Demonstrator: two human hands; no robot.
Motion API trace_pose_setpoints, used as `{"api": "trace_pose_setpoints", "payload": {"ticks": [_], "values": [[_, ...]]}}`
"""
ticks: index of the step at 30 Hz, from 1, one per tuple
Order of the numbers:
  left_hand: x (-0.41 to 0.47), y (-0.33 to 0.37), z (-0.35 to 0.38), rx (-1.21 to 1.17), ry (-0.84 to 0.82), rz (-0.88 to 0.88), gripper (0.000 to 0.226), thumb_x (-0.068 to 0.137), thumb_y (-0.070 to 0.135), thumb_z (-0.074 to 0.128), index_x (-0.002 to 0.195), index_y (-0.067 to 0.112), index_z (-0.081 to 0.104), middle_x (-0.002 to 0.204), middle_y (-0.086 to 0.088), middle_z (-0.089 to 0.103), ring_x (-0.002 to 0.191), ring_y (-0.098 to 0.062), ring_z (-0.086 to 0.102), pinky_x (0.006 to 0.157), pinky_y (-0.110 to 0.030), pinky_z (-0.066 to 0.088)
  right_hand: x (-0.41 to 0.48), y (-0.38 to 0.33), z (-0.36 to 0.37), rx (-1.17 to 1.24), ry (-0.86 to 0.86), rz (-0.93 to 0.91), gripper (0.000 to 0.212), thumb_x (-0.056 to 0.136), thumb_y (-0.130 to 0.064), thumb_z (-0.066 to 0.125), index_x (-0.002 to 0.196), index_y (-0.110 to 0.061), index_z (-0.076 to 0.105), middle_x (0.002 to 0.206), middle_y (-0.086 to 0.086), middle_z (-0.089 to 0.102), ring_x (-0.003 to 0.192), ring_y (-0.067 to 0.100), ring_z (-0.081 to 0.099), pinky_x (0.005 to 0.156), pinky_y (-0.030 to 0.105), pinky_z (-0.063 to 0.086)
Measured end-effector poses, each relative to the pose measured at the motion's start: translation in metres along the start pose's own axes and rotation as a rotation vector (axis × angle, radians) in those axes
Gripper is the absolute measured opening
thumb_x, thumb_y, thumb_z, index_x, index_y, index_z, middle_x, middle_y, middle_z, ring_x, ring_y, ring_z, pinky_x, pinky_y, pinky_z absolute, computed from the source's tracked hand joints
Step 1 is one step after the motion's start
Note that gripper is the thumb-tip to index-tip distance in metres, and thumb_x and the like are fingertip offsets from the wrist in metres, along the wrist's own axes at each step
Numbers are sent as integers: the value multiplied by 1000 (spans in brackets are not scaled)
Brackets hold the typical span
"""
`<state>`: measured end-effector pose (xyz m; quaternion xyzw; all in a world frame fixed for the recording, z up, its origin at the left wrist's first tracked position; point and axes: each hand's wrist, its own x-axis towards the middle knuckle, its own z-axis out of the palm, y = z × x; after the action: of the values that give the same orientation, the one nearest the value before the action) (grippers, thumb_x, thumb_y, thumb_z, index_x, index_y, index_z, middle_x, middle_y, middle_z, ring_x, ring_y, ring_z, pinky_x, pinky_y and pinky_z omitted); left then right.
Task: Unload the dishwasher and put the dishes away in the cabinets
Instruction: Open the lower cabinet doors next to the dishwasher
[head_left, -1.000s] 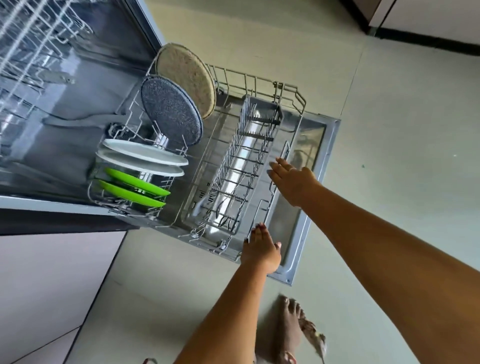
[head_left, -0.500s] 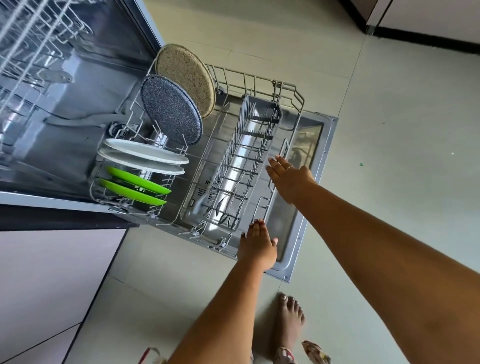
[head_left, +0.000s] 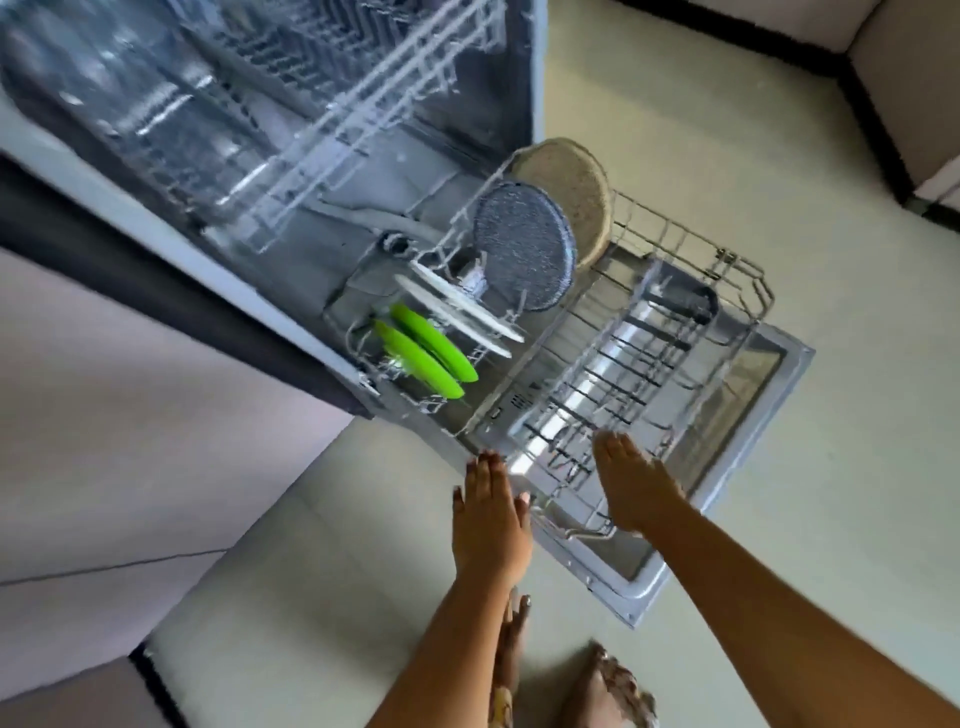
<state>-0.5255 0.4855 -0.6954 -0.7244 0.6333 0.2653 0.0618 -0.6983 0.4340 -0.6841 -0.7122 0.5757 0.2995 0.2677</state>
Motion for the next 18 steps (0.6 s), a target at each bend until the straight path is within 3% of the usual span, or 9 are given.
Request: {"api": "trace_pose_setpoints", "payload": {"ticks": [3,5,7,10,14,18], "values": [[-17,-49,-21,-178,77,-192,69,93,44,18,128,-4,54,128,-19,59,115,-34,60,83,-50,52,-14,-72,-15,237,-3,-180,72,94,-4,36,149,-2,-11,157,16,-15,147,27,-9,120,34,4],[-37,-88,-40,-348,149,-339,87,91,59,0,141,-3,34,146,-20,38,134,-32,40,102,-48,39,-24,-125,-34,374,-2,-298,76,89,6,34,150,-5,-10,157,13,-15,147,25,-12,116,26,-5],[-58,-129,-51,-456,258,-486,71,96,50,9,149,4,13,157,-13,13,146,-25,15,114,-40,20,-35,-170,-52,402,7,-382,77,89,6,35,150,-8,-10,158,10,-15,147,22,-12,116,25,-5],[-87,-190,-65,-588,468,-642,58,102,27,31,149,4,8,158,-10,3,147,-24,4,117,-35,7,-48,-230,-68,383,24,-486,76,93,-1,38,150,-11,-11,159,6,-14,147,17,-12,117,25,0],[-122,-268,-89,-619,653,-751,58,100,16,39,148,2,10,158,-12,2,147,-25,3,118,-33,2,-63,-323,-86,345,50,-598,79,93,-8,44,150,-11,-11,159,2,-14,147,16,-11,117,26,5],[-150,-318,-141,-682,837,-705,59,100,16,37,149,5,7,159,-7,-3,147,-22,0,118,-30,4,-92,-415,-99,464,32,-734,80,94,-7,46,151,-16,-10,159,-1,-12,146,14,-12,118,27,0]]}}
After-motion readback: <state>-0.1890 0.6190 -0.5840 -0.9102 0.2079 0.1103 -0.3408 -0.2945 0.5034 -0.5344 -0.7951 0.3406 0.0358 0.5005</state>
